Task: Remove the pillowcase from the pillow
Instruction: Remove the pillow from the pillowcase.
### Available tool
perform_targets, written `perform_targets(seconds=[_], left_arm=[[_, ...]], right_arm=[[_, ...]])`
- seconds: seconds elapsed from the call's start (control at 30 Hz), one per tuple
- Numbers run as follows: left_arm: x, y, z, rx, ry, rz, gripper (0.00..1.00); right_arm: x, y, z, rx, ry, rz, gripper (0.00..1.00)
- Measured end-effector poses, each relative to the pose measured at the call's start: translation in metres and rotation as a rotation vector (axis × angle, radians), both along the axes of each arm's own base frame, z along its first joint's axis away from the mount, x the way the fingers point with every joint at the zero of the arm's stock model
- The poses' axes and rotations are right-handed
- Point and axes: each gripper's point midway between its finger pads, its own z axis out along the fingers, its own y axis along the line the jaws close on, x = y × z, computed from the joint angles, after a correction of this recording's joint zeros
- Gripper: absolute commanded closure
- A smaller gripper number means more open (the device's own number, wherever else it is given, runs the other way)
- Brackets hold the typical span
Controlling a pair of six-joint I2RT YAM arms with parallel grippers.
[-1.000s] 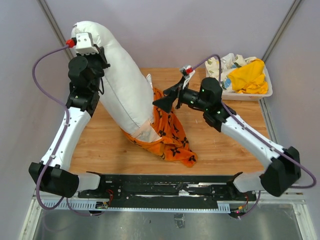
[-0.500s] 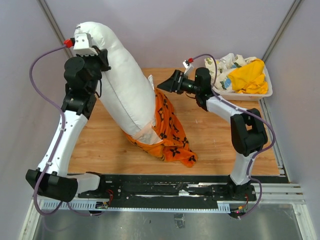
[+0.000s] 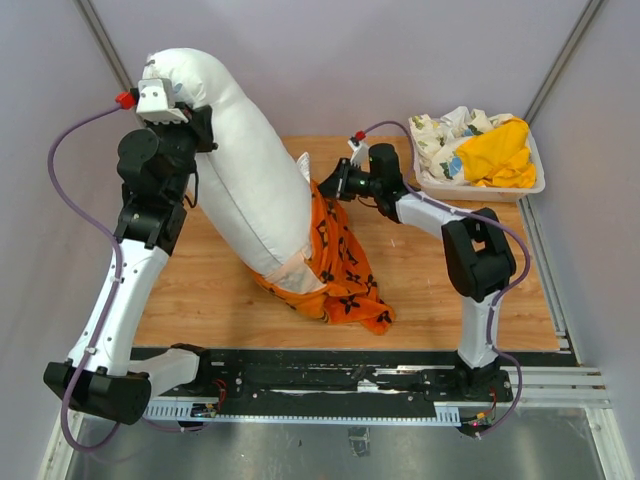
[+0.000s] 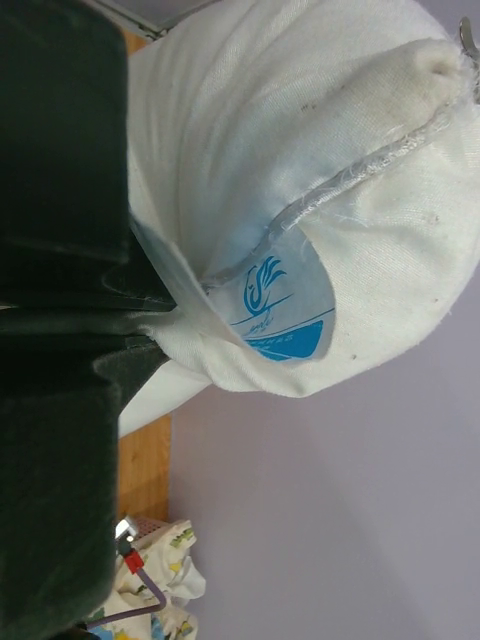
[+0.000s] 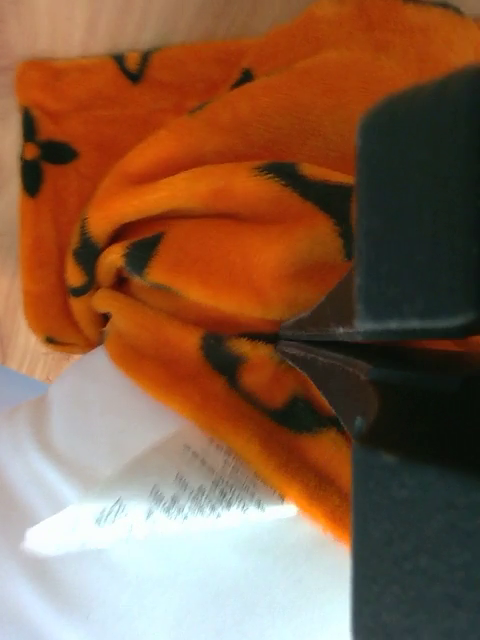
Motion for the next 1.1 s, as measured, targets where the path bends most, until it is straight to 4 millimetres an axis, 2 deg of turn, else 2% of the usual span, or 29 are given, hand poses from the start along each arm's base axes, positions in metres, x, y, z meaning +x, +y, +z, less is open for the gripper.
perform_targets(seconds=[0.1,0.2,0.33,0.4,0.47,0.53,0.57,0.63,0.67,0.73,0.8,0.83,0.87,0.9,0.93,1.0,1.1], left_arm=[[0.000,0.003,-0.001,-0.003,0.003,0.016,1.00],[0.001,0.014,-0.003,-0.019,0.022,0.079,1.00],[-0.001,0.051,-0.011,-0.097,0.073,0.232,1.00],[-0.003,0.079,-0.020,-0.144,0.101,0.312,1.00],[-0.007,0.101,-0.033,-0.181,0.128,0.377,1.00],[-0.012,0.116,-0.049,-0.202,0.163,0.425,0.97],[-0.012,0.119,-0.056,-0.206,0.183,0.435,0.93],[-0.010,0.119,-0.066,-0.206,0.215,0.436,0.79],[-0.006,0.119,-0.073,-0.205,0.237,0.431,0.75],[0.003,0.117,-0.084,-0.202,0.274,0.419,0.74],[0.016,0.117,-0.104,-0.197,0.338,0.420,0.73],[0.020,0.118,-0.112,-0.193,0.368,0.428,0.69],[0.025,0.122,-0.124,-0.187,0.409,0.453,0.48],[0.026,0.126,-0.131,-0.183,0.436,0.479,0.09],[0.024,0.132,-0.139,-0.187,0.466,0.520,0.02],[0.013,0.142,-0.146,-0.195,0.503,0.595,0.01],[-0.007,0.146,-0.129,-0.208,0.470,0.624,0.01]], right_arm=[[-0.014,-0.009,-0.023,-0.030,0.044,-0.015,0.99],[-0.024,-0.038,-0.044,-0.038,0.100,-0.072,0.99],[-0.025,-0.103,-0.076,-0.045,0.204,-0.224,0.99],[-0.024,-0.138,-0.092,-0.054,0.259,-0.318,0.99],[-0.023,-0.164,-0.097,-0.065,0.283,-0.395,0.99],[-0.023,-0.174,-0.090,-0.074,0.276,-0.433,0.98],[-0.022,-0.175,-0.082,-0.075,0.254,-0.439,0.87],[-0.022,-0.173,-0.063,-0.078,0.199,-0.435,0.48],[-0.022,-0.170,-0.054,-0.084,0.170,-0.431,0.32],[-0.022,-0.157,-0.036,-0.111,0.103,-0.401,0.11],[-0.022,-0.138,-0.023,-0.139,0.041,-0.351,0.02],[-0.024,-0.129,-0.019,-0.148,0.022,-0.329,0.00],[-0.026,-0.118,-0.015,-0.160,0.002,-0.297,0.01],[-0.029,-0.109,-0.013,-0.170,-0.012,-0.271,0.01],[-0.031,-0.100,-0.012,-0.180,-0.023,-0.245,0.01],[-0.034,-0.087,-0.016,-0.194,-0.025,-0.208,0.02],[-0.032,-0.083,-0.031,-0.219,-0.002,-0.193,0.02]])
